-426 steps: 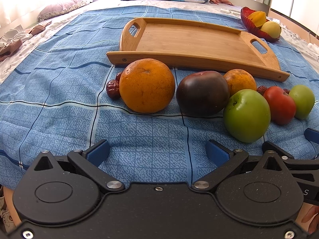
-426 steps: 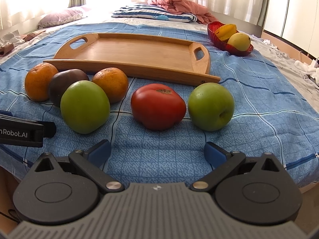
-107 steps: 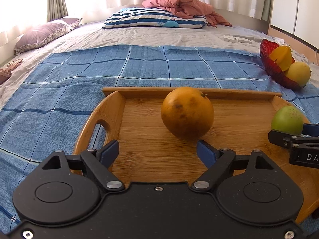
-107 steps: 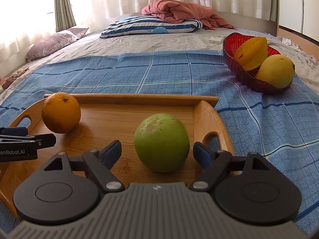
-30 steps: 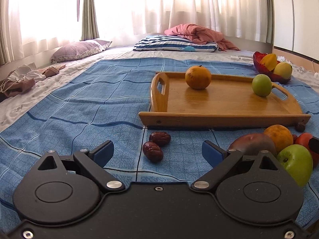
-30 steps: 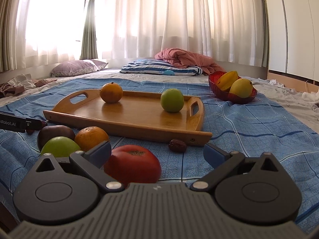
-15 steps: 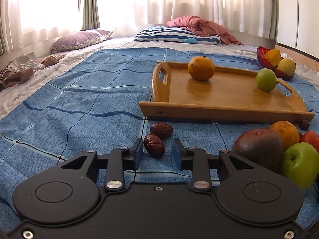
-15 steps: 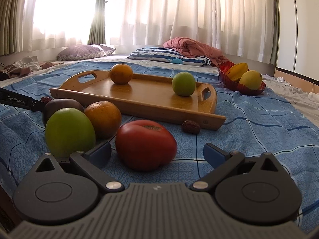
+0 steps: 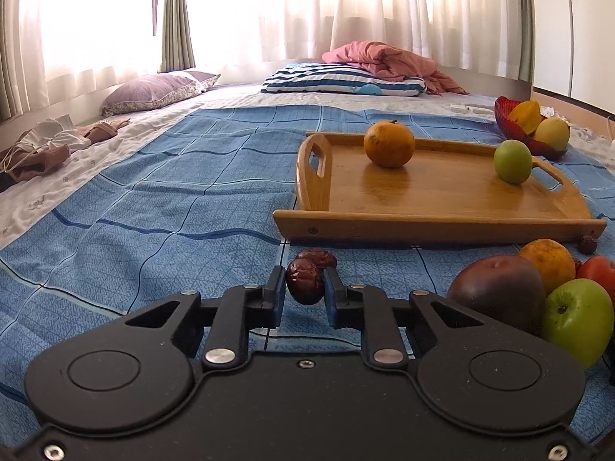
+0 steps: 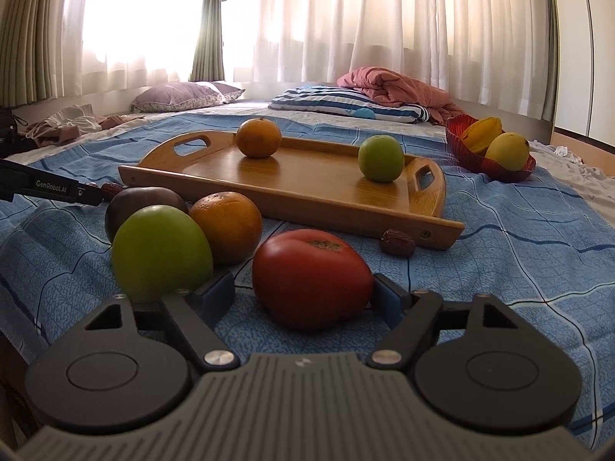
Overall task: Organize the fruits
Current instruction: 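Grasp a red date with the left tool while the right tool grasps the red tomato, then carry the date with the left tool while the right tool carries the tomato toward the tray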
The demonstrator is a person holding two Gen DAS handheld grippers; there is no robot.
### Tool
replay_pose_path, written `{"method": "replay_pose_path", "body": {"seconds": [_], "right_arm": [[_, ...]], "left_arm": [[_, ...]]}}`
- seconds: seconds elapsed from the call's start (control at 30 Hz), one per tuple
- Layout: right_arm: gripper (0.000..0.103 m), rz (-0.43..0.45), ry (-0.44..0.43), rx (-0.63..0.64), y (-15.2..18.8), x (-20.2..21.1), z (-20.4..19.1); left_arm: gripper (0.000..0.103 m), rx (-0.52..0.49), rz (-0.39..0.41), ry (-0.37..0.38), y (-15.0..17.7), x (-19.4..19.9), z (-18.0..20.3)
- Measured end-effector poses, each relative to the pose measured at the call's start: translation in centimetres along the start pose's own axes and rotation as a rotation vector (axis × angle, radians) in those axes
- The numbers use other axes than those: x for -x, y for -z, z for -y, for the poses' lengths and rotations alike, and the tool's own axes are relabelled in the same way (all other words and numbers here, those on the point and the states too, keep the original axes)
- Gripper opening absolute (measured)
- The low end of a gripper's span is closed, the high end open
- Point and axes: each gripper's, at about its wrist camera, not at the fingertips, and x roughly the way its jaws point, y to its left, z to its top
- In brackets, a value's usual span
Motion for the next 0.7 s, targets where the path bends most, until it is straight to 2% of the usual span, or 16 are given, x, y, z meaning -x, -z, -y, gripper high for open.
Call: {"method": "replay_pose_path", "body": {"seconds": [0.1,0.43,0.7], "right_arm": [[0.067,0.006,0.018,0.011,-0.1,0.2,-0.2],[0.066,0.012,0.023,-0.034,-0.5,0.7,0.1],[0.066,0.05,0.048,-0.057,-2.0,1.7,0.7]], "left_arm": [[0.02,-0.011,0.012,0.007,-0.3,0.4,0.3],[0.02,-0.014,0.037,0.032,-1.3,1.4,1.0],[0.02,-0.03,0.047,0.063,-3.3,1.4,1.6]]}}
